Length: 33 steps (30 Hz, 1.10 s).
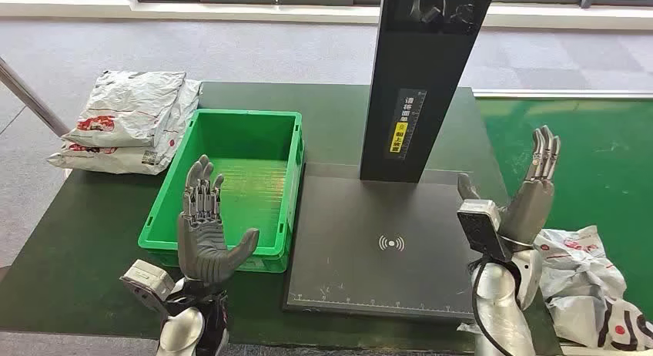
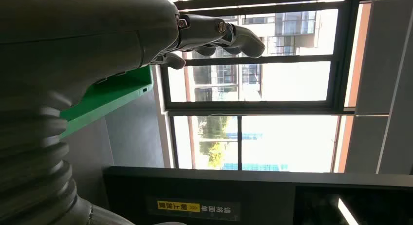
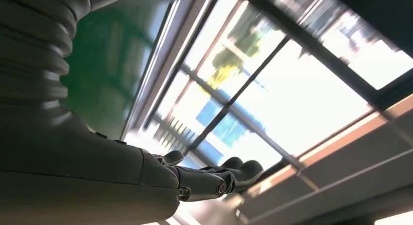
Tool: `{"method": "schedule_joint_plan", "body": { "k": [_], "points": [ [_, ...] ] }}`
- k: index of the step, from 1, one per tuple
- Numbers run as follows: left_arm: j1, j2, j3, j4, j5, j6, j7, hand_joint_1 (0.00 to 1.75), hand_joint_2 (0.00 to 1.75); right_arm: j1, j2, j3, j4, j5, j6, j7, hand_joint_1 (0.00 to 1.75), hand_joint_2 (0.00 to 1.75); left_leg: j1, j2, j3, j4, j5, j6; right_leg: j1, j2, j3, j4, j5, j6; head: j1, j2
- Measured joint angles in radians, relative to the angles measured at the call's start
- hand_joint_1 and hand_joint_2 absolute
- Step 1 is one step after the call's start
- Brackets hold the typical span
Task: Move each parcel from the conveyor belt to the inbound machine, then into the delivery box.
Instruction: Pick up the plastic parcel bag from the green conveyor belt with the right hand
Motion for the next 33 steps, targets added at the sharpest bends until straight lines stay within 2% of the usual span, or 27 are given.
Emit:
{"method": "schedule_joint_plan", "body": {
  "k": [2,3,6,7,9,12,15,17,19,21,23,27,33],
  "points": [
    [0.0,0.0,0.0,0.0,0.0,0.001,0.0,0.0,1.75,-0.008,-0.001,-0.005,0.014,0.029,-0.042,0.02,0.0,1.75,0.0,0.0,0.0,0.0,0.0,0.0,0.0,0.0,0.0,0.0,0.0,0.0,0.0,0.0],
    [0.0,0.0,0.0,0.0,-0.001,0.007,0.0,0.0,1.75,-0.025,-0.002,-0.036,0.042,0.146,-0.126,0.075,0.0,1.75,0.0,0.0,0.0,0.0,0.0,0.0,0.0,0.0,0.0,0.0,0.0,0.0,0.0,0.0],
    [0.0,0.0,0.0,-0.001,-0.004,0.046,0.0,0.0,1.75,-0.121,-0.005,-0.362,0.122,0.691,-0.349,0.252,0.0,1.75,-0.001,-0.002,0.0,0.001,0.0,0.001,-0.001,-0.002,0.001,0.0,0.0,0.0,0.0,0.0],
    [0.001,0.0,0.0,-0.001,-0.004,0.056,0.0,0.0,1.75,-0.141,-0.005,-0.461,0.127,0.772,-0.355,0.264,0.0,1.75,-0.001,-0.002,0.0,0.001,0.0,0.001,-0.001,-0.002,0.001,0.0,0.0,0.0,0.0,0.0],
    [0.001,0.0,0.0,-0.003,-0.004,0.064,0.0,0.0,1.75,-0.149,-0.005,-0.524,0.131,0.797,-0.356,0.271,0.0,1.75,-0.001,-0.001,0.0,0.0,0.0,0.001,-0.001,0.0,0.0,0.0,0.0,0.0,0.0,0.0],
    [0.001,0.0,0.0,-0.003,-0.004,0.077,0.0,0.0,1.75,-0.154,-0.004,-0.566,0.139,0.843,-0.357,0.299,0.0,1.75,-0.001,-0.001,0.0,0.0,0.0,0.001,-0.001,0.0,0.0,0.0,0.0,0.0,0.0,0.0],
    [0.001,0.0,0.0,-0.004,-0.004,0.084,0.0,0.0,1.75,-0.156,-0.004,-0.578,0.145,0.867,-0.357,0.328,0.0,1.75,-0.001,-0.001,0.0,0.0,0.0,0.0,0.0,0.0,0.0,0.0,0.0,0.0,0.0,0.0],
    [0.001,0.0,0.0,-0.006,-0.002,0.092,0.0,0.0,1.75,-0.153,-0.011,-0.572,0.15,0.887,-0.357,0.435,0.0,1.75,-0.001,-0.001,0.0,0.0,0.0,0.0,0.0,0.0,0.0,0.0,0.0,0.0,0.0,0.0],
    [0.002,0.0,0.0,-0.008,0.001,0.1,0.0,0.0,1.75,-0.145,-0.042,-0.533,0.173,0.9,-0.357,0.65,0.0,1.75,-0.001,-0.002,0.0,0.0,0.0,0.001,-0.001,-0.002,0.001,0.0,0.0,0.0,0.0,0.0],
    [0.003,0.0,0.0,-0.01,0.002,0.102,0.0,0.0,1.75,-0.138,-0.097,-0.447,0.224,0.902,-0.358,0.892,0.0,1.75,-0.001,-0.003,-0.001,0.0,0.0,0.001,-0.001,-0.003,0.001,0.0,0.0,0.0,0.0,0.0],
    [0.003,0.0,0.0,-0.013,0.0,0.096,0.0,0.0,1.75,-0.137,-0.147,-0.357,0.301,0.903,-0.358,1.044,0.0,1.75,-0.001,0.0,0.0,0.0,0.0,0.002,-0.001,-0.001,0.001,0.0,0.0,0.001,0.0,0.0],
    [0.003,0.0,-0.001,-0.014,-0.005,0.066,0.0,0.0,1.75,-0.151,-0.209,-0.297,0.503,0.903,-0.345,1.118,0.0,1.75,-0.002,-0.002,0.0,0.0,0.0,0.003,-0.002,-0.003,0.002,-0.001,0.0,0.001,0.0,0.0],
    [0.003,0.0,-0.001,-0.01,-0.007,0.032,0.0,0.0,1.75,-0.166,-0.264,-0.297,0.729,0.903,-0.209,1.163,0.0,1.75,-0.002,-0.004,0.0,0.0,0.001,0.003,-0.002,-0.005,0.002,-0.001,0.0,0.001,0.0,0.0]
  ]
}}
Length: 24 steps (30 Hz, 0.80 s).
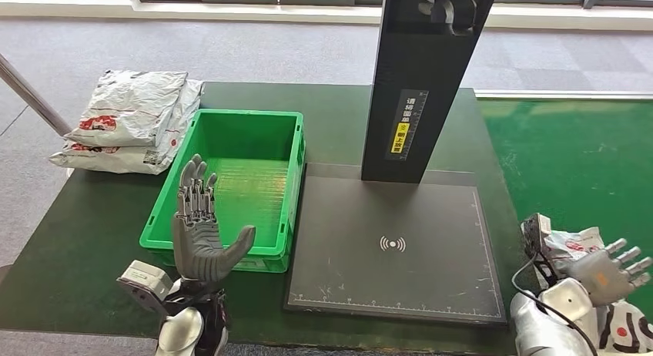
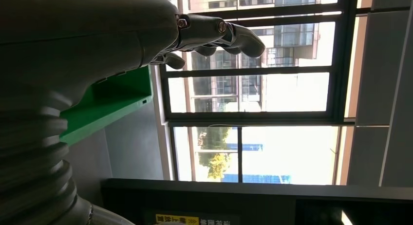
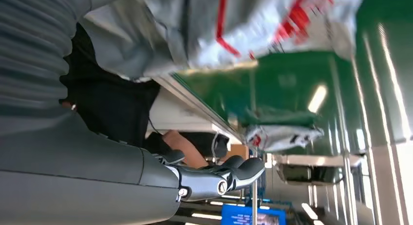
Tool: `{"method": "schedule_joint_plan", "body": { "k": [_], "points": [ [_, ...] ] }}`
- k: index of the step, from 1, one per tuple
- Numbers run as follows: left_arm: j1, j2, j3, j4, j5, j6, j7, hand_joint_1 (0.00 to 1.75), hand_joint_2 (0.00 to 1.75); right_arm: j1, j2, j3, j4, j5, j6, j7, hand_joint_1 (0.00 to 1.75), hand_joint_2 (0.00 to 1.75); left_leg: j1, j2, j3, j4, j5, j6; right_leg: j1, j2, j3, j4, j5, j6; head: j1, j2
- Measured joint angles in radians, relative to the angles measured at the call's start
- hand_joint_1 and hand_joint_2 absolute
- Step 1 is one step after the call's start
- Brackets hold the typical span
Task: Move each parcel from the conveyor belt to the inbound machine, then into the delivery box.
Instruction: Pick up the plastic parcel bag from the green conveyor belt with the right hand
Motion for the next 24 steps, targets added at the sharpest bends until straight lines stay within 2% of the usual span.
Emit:
{"method": "schedule_joint_plan", "body": {
  "k": [8,12,16,24],
  "points": [
    [0.0,0.0,0.0,0.004,-0.002,-0.005,0.0,0.0,1.75,-0.005,-0.024,0.0,0.102,0.0,0.02,0.004,0.0,1.75,0.0,0.001,0.0,0.0,0.0,0.0,0.0,0.001,0.0,0.0,0.0,0.0,0.0,0.0],
    [0.0,0.0,0.0,0.006,-0.002,-0.01,0.0,0.0,1.75,-0.013,-0.033,-0.009,0.127,0.0,0.067,0.022,1.75,1.75,0.0,0.001,0.0,0.0,0.0,0.0,0.0,0.001,0.0,0.0,0.0,0.0,0.0,0.0],
    [0.0,0.0,0.0,0.006,-0.004,-0.02,0.0,0.0,1.75,-0.022,-0.042,-0.035,0.151,0.0,0.118,0.03,1.75,1.75,0.0,0.001,0.0,0.0,0.0,0.0,0.0,0.001,0.0,0.0,0.0,0.0,0.0,0.0],
    [0.0,0.0,0.0,0.007,-0.009,-0.022,0.0,0.0,1.75,-0.034,-0.046,-0.052,0.174,0.0,0.129,0.024,1.75,1.75,0.0,0.001,0.0,0.0,0.0,0.0,0.0,0.001,0.0,0.0,0.0,0.0,0.0,0.0]
  ]
}}
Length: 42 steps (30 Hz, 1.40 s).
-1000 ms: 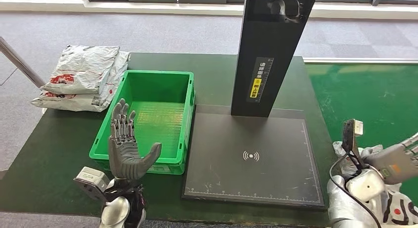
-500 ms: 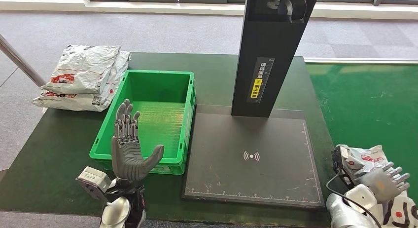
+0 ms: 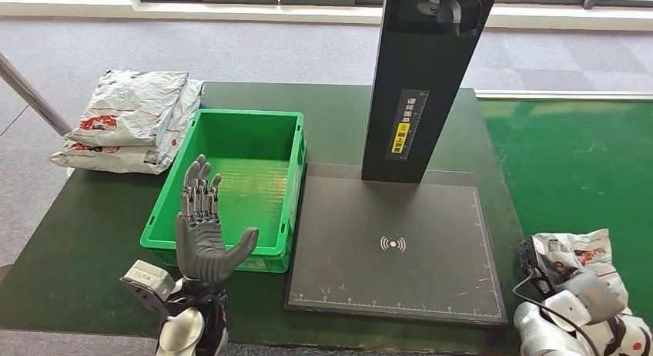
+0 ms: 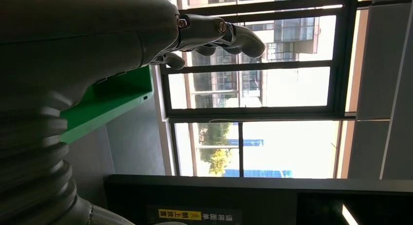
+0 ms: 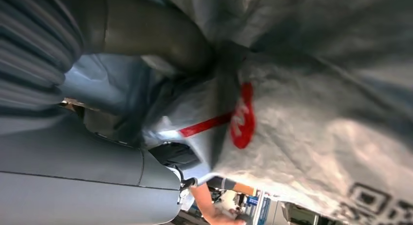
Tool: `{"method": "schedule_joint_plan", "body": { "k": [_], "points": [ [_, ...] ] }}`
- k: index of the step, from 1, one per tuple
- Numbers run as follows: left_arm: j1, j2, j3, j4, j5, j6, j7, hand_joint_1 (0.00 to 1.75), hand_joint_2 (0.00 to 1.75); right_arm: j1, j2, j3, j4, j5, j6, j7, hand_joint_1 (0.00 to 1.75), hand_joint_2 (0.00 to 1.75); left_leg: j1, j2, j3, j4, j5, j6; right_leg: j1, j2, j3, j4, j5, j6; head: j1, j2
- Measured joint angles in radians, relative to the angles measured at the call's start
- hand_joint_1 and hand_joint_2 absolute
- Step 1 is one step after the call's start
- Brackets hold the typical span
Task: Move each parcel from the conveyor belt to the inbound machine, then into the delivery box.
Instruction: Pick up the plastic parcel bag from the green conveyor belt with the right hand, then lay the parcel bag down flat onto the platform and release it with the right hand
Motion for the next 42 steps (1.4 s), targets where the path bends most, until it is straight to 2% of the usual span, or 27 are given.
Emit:
{"method": "schedule_joint_plan", "body": {
  "k": [6,13,15,16,17,18,20,22,24,27,29,34,42],
  "points": [
    [0.0,0.0,0.0,0.001,0.0,-0.001,0.0,0.0,1.75,-0.012,0.0,0.0,0.004,0.0,-0.011,0.01,1.75,1.75,0.0,0.0,0.0,0.0,0.0,0.0,0.0,0.0,0.0,0.0,0.0,0.0,0.0,0.0],
    [0.0,0.0,0.0,-0.002,0.0,-0.002,0.0,0.0,1.75,-0.019,0.0,0.0,0.002,0.0,-0.083,-0.012,1.75,1.75,0.0,0.0,0.0,0.0,0.0,0.0,0.0,0.0,0.0,0.0,0.0,0.0,0.0,0.0],
    [0.001,0.0,0.0,-0.002,0.0,-0.001,0.0,0.0,1.75,-0.016,0.003,0.0,-0.007,-0.006,-0.125,-0.042,1.75,1.75,0.0,0.0,-0.001,0.0,0.0,0.0,0.0,0.0,0.0,0.0,0.0,0.0,0.0,0.0],
    [0.001,0.0,0.0,-0.003,0.0,0.001,0.0,0.0,1.75,-0.011,0.011,-0.001,-0.027,-0.019,-0.162,-0.088,1.75,1.75,0.0,0.0,-0.001,0.0,0.0,0.0,0.0,0.0,0.0,0.0,0.0,0.0,0.0,0.0],
    [0.001,0.0,0.0,-0.005,0.0,0.006,0.0,0.0,1.75,-0.003,0.027,-0.006,-0.068,-0.047,-0.204,-0.177,1.75,1.75,0.0,0.0,-0.001,0.0,0.0,0.0,0.0,0.0,0.0,0.001,0.0,0.0,0.0,0.0],
    [0.002,0.0,0.0,-0.007,0.0,0.012,0.0,0.0,1.75,0.004,0.05,-0.013,-0.123,-0.091,-0.24,-0.304,1.75,1.75,0.0,0.0,-0.002,0.0,0.0,-0.001,0.0,0.001,-0.001,0.001,0.0,0.0,0.0,0.0],
    [0.004,0.0,0.0,-0.015,0.0,0.024,0.0,0.0,1.75,0.013,0.106,-0.029,-0.247,-0.225,-0.274,-0.609,1.75,1.75,0.0,0.003,-0.001,0.0,0.0,-0.001,0.001,0.004,-0.002,0.001,0.0,0.0,0.0,0.0],
    [0.005,0.0,0.0,-0.023,-0.001,0.033,0.0,0.0,1.75,0.017,0.161,-0.034,-0.347,-0.388,-0.268,-0.843,1.75,1.75,0.001,0.003,0.0,0.0,0.0,-0.002,0.002,0.003,-0.001,0.001,0.0,-0.001,0.0,0.0],
    [0.006,0.0,0.0,-0.03,-0.001,0.04,0.0,0.0,1.75,0.026,0.209,-0.028,-0.437,-0.542,-0.227,-0.969,1.75,1.75,0.001,-0.001,0.0,-0.001,0.001,-0.002,0.002,-0.001,-0.001,0.001,-0.001,-0.002,0.0,0.0],
    [0.009,0.0,0.0,-0.041,-0.001,0.045,0.0,0.0,1.75,0.053,0.264,0.006,-0.574,-0.746,-0.092,-1.077,1.75,1.75,0.002,-0.004,-0.001,-0.001,0.002,-0.003,0.002,-0.005,0.0,0.001,-0.001,-0.002,0.0,0.0],
    [0.01,0.0,0.001,-0.048,0.0,0.047,0.0,0.0,1.75,0.072,0.29,0.042,-0.651,-0.822,-0.01,-1.118,1.75,1.75,0.002,-0.002,-0.001,-0.001,0.001,-0.003,0.002,-0.003,-0.001,0.001,-0.001,-0.002,0.0,0.0],
    [0.012,0.0,0.001,-0.056,0.001,0.049,0.0,0.0,1.75,0.094,0.329,0.086,-0.752,-0.88,0.061,-1.145,1.75,1.75,0.002,-0.003,-0.001,-0.001,0.001,-0.002,0.002,-0.004,0.0,0.001,-0.001,-0.002,0.0,0.0],
    [0.015,0.0,0.002,-0.067,0.002,0.054,0.0,0.0,1.75,0.107,0.342,0.174,-0.796,-0.945,0.255,-1.162,1.75,1.75,0.002,-0.002,-0.001,-0.001,0.001,-0.003,0.002,-0.003,0.0,0.001,-0.001,-0.002,0.0,0.0]
  ]
}}
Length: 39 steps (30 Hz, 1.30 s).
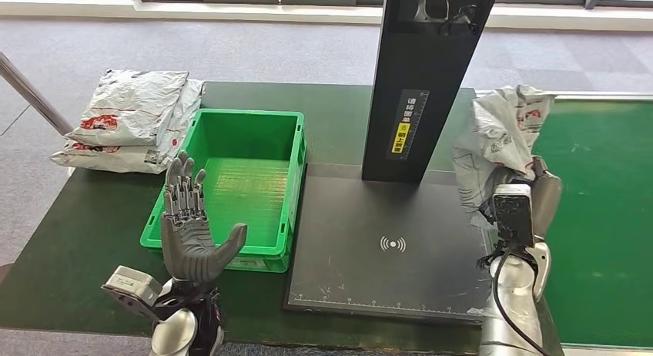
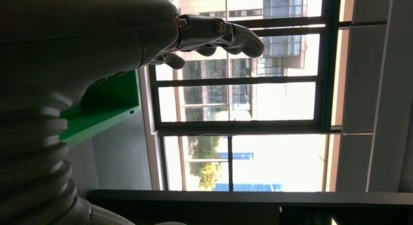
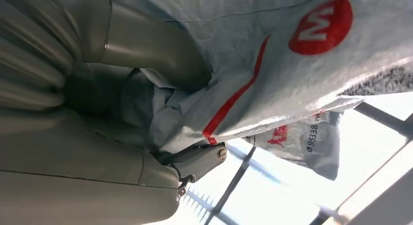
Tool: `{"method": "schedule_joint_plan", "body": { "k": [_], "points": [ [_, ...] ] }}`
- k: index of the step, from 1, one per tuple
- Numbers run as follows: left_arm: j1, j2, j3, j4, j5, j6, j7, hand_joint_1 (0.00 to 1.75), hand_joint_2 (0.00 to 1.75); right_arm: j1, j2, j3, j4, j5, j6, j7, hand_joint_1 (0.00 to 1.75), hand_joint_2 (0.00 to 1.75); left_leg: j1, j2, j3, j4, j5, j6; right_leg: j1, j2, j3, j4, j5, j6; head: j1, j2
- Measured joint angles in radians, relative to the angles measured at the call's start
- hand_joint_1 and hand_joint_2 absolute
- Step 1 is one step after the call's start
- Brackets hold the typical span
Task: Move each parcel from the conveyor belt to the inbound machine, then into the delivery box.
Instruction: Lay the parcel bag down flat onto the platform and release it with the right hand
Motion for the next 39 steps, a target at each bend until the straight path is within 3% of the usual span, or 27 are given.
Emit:
{"method": "schedule_joint_plan", "body": {
  "k": [12,20,27,38,39],
  "points": [
    [0.0,0.0,0.0,-0.002,0.008,-0.002,0.0,0.0,1.75,0.011,0.0,0.073,0.0,0.006,0.054,-0.004,1.75,1.75,0.0,0.0,0.0,0.0,0.0,0.0,0.0,0.0,0.0,0.0,0.0,0.0,0.0,0.0],
    [-0.001,0.001,0.0,0.002,0.014,-0.012,0.0,0.0,1.75,0.005,-0.012,0.168,0.07,0.099,0.241,-0.004,1.75,1.75,0.0,0.0,0.0,0.0,0.0,0.0,0.0,0.0,0.0,0.0,0.0,0.0,0.0,0.0],
    [-0.002,0.001,0.0,0.012,0.018,-0.014,0.0,0.0,1.75,0.001,-0.026,0.261,0.173,0.153,0.287,-0.054,1.75,1.75,0.0,0.0,0.0,0.0,0.0,0.0,0.0,0.0,0.0,0.0,0.0,0.0,0.0,0.0],
    [-0.004,0.001,0.0,0.026,0.027,-0.014,0.0,0.0,1.75,0.007,-0.046,0.308,0.223,0.173,0.323,-0.099,1.75,1.75,0.0,0.0,0.0,0.0,0.0,0.0,0.0,0.0,-0.001,0.0,0.0,0.0,0.0,0.0],
    [-0.004,0.001,0.0,0.027,0.027,-0.014,0.0,0.0,1.75,0.008,-0.046,0.308,0.224,0.173,0.323,-0.1,1.31,1.75,0.0,0.0,0.0,0.0,0.0,0.0,0.0,0.0,-0.001,0.0,0.0,0.0,0.0,0.0]
  ]
}}
